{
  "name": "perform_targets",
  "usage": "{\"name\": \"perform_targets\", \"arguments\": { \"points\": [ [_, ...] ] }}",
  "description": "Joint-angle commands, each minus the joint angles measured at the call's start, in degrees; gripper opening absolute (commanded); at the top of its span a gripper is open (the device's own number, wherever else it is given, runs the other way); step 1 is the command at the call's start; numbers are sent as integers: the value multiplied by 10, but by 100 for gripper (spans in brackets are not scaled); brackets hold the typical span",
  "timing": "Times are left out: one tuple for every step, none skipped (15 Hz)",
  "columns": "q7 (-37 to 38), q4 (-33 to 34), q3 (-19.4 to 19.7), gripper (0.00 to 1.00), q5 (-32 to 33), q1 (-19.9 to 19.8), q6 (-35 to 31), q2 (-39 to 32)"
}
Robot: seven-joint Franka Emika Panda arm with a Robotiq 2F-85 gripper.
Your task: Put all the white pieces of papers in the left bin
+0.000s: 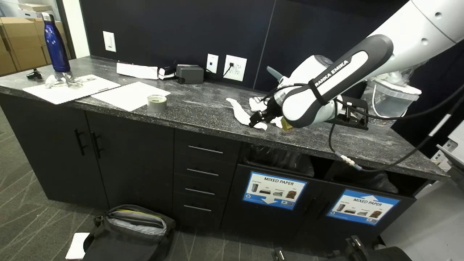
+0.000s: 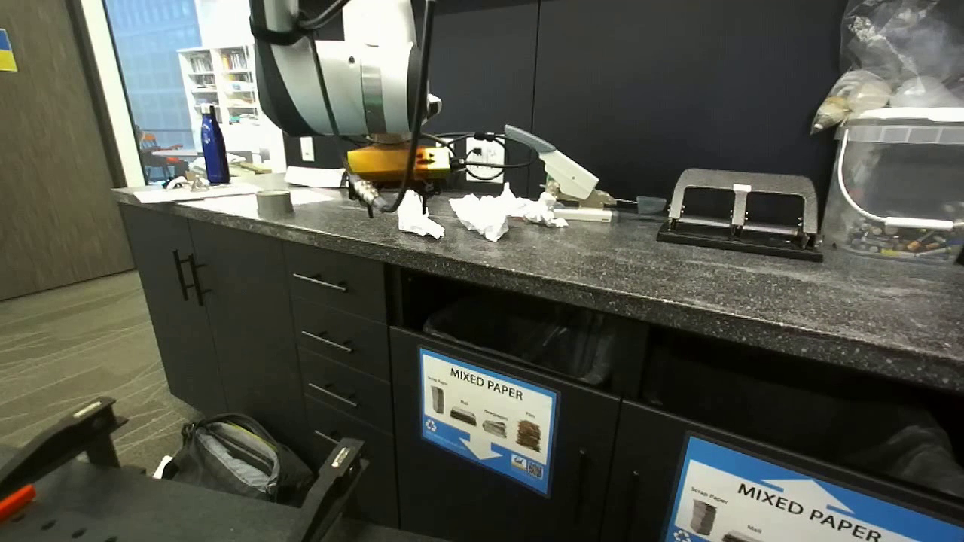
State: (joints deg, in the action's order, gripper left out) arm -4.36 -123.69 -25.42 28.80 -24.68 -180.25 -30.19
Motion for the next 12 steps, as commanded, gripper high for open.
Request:
{"name": "perform_targets", "arguments": {
  "points": [
    [-67,116,-6,100,22,5,52,-74],
    [-79,137,4,100,26,15,55,-85],
    [-95,157,6,100,27,17,57,-93],
    [-107,173,11,100,32,22,57,-104],
    [-167,182,42,100,-32,58,46,-107],
    [-143,204,17,100,22,29,65,-127],
    [-164,213,13,100,13,29,74,-137],
    [-186,222,-19,100,0,10,109,-156],
    [-206,236,-33,100,-3,4,132,-169],
    [-262,243,-15,100,-68,31,144,-172],
    [-276,256,-13,100,-81,38,158,-184],
    [-297,270,-8,100,-99,45,171,-192]
  ]
}}
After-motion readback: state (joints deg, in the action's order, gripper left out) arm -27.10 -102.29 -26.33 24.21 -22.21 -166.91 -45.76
